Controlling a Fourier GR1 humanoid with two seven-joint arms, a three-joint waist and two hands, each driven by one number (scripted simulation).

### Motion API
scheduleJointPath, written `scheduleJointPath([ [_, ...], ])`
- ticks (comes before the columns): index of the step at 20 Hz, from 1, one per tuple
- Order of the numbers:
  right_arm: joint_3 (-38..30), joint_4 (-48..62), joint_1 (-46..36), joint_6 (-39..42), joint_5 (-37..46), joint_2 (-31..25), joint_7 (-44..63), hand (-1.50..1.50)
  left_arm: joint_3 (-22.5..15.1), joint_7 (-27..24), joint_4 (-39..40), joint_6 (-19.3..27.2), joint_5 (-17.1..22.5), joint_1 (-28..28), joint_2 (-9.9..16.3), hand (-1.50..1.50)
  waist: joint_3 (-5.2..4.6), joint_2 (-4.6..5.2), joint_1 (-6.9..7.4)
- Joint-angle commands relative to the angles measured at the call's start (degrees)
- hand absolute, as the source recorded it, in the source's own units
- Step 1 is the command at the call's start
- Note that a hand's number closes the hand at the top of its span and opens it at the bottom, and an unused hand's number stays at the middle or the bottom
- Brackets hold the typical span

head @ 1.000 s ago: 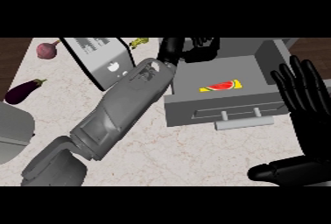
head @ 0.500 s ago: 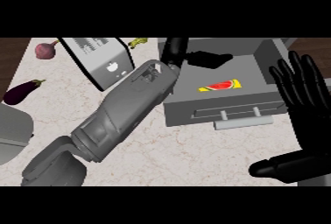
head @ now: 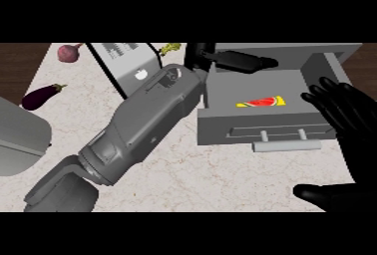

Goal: Pick up the cup, place it into the drawer and close the drawer

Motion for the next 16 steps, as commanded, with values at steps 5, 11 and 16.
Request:
scheduleJointPath([
  [5,-1.71,-3.68,4.03,7.92,1.0,-7.84,0.02,1.5,4.67,1.82,-8.85,-1.52,1.46,5.76,6.72,-1.5,-0.05,-1.0,3.26],
  [11,-0.32,-2.69,4.58,8.74,8.5,-9.74,-0.47,1.5,4.2,3.76,-21.87,-0.3,1.67,20.13,12.55,-1.5,-0.08,-1.24,4.94],
  [16,3.56,-4.22,2.82,7.0,14.37,-9.18,3.54,1.5,4.6,9.01,-37.34,1.62,2.26,29.04,18.93,-1.5,-0.08,-1.18,4.99],
])
